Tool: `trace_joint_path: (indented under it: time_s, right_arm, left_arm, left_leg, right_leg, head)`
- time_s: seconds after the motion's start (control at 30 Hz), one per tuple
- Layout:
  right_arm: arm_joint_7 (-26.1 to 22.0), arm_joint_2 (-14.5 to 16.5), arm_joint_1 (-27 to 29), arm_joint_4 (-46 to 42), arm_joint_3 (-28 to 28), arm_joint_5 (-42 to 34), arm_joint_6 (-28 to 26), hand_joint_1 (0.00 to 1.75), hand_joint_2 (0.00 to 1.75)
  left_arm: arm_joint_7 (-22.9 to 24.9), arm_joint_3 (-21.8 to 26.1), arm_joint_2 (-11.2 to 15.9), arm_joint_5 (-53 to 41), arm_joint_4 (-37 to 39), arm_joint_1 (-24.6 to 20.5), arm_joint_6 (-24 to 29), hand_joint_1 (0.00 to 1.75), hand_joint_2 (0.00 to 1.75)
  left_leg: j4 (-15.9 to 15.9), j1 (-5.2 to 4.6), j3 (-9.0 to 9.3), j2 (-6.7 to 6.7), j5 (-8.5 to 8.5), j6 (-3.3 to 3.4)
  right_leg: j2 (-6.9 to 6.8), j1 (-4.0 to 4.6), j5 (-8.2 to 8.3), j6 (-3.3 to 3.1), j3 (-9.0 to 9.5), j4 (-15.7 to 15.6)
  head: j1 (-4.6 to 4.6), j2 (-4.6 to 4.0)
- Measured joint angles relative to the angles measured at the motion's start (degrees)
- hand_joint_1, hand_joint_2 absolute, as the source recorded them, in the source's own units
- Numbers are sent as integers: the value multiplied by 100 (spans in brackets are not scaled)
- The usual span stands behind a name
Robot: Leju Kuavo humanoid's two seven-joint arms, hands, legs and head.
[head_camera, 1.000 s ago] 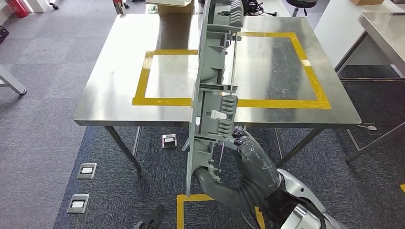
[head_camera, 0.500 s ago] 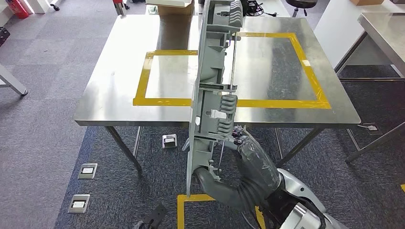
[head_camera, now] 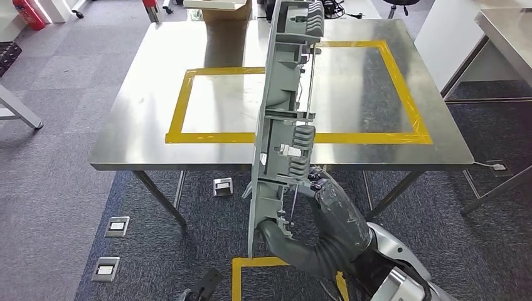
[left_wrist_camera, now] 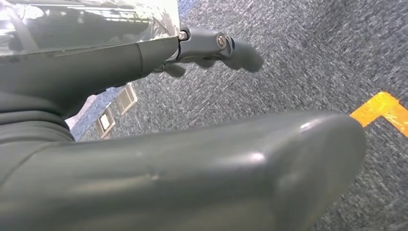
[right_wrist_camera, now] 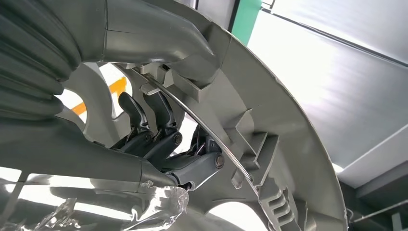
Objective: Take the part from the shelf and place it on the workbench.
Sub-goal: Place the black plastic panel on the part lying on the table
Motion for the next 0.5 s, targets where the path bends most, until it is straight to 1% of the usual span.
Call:
trace_joint_path:
  time_s: [0.03, 0.1, 0.13, 0.17, 0.2, 0.23, 0.27, 0.3, 0.33, 0.37, 0.43, 0.47, 0.5]
  right_arm:
    - [-1, 1, -1, 0, -2, -1, 1, 175, 175]
    - [-3, 2, 1, 3, 0, -2, 2, 175, 175]
    - [-2, 2, 9, 6, 3, -3, 2, 175, 175]
    - [-1, 2, 19, 10, 5, -3, 2, 175, 175]
    - [0, 2, 29, 15, 7, -4, 2, 175, 175]
    - [1, 2, 37, 19, 8, -4, 1, 175, 175]
    - [0, 2, 42, 21, 8, -4, 1, 175, 175]
    - [-3, 2, 41, 23, 7, -4, 0, 175, 175]
    - [-7, 3, 39, 24, 4, -4, -1, 175, 175]
    - [-11, 3, 37, 25, 1, -4, -3, 175, 175]
    - [-11, 4, 36, 27, -4, -4, -11, 175, 175]
    - [-8, 4, 37, 27, -6, -7, -15, 175, 175]
    - [-3, 3, 35, 28, -9, -10, -18, 175, 175]
  left_arm:
    - [-1, 0, 1, -1, 0, -2, 2, 0, 175]
    - [-1, 0, 2, -1, 0, 9, 3, 0, 175]
    - [0, 0, 2, -1, 0, 18, 2, 0, 175]
    - [1, 0, 3, -1, 0, 27, 1, 0, 175]
    - [1, 0, 3, -1, 0, 31, 1, 0, 175]
    - [1, 0, 4, -3, 0, 31, 0, 0, 175]
    - [1, 0, 8, -5, 0, 30, -1, 0, 175]
    - [1, 0, 10, -7, 0, 28, -1, 0, 175]
    - [1, 0, 12, -10, 0, 25, -2, 0, 175]
    - [2, 0, 13, -12, -1, 21, -3, 0, 175]
    - [9, 0, 13, -21, -1, 21, -4, 0, 175]
    - [13, 0, 14, -31, -1, 24, -4, 0, 175]
    - [16, 0, 16, -41, 0, 24, -4, 0, 175]
  left_leg:
    - [246, 1, -110, 4, -128, -17]
    - [1021, -1, -493, 8, -425, -33]
    - [1351, 0, -684, 8, -495, -40]
    - [1505, 0, -802, 9, -456, -48]
    - [1431, 1, -820, 9, -293, -52]
    - [1150, 2, -742, 10, -31, -52]
    - [802, 2, -613, 10, 212, -45]
    - [487, -7, -478, 9, 396, -31]
    - [250, -16, -367, 8, 470, -5]
    - [136, -27, -308, 6, 437, 29]
    - [30, -28, -276, 1, 344, 102]
    - [2, -18, -274, -4, 327, 134]
    - [-14, -6, -270, -7, 323, 166]
  right_leg:
    - [-7, -11, -14, -35, 37, -19]
    - [-14, -5, -58, -84, 94, -23]
    - [-9, -1, -85, -94, 123, -21]
    - [-3, 2, -113, -94, 158, -19]
    - [4, 2, -147, -86, 204, -14]
    - [10, 0, -190, -72, 263, -8]
    - [12, -3, -237, -51, 323, -4]
    - [14, 4, -278, -25, 371, 4]
    - [15, 11, -307, 4, 395, 10]
    - [15, 20, -321, 35, 392, 14]
    - [8, 29, -325, 94, 356, 12]
    - [4, 28, -347, 124, 334, 35]
    - [-1, 27, -400, 151, 281, 127]
  head:
    - [-19, -1]
    - [-59, -1]
    - [-69, 0]
    - [-75, 0]
    - [-83, 0]
    - [-92, 1]
    - [-100, 0]
    - [-107, 0]
    - [-114, 0]
    - [-118, -1]
    - [-118, -1]
    - [-112, -1]
    - [-97, 0]
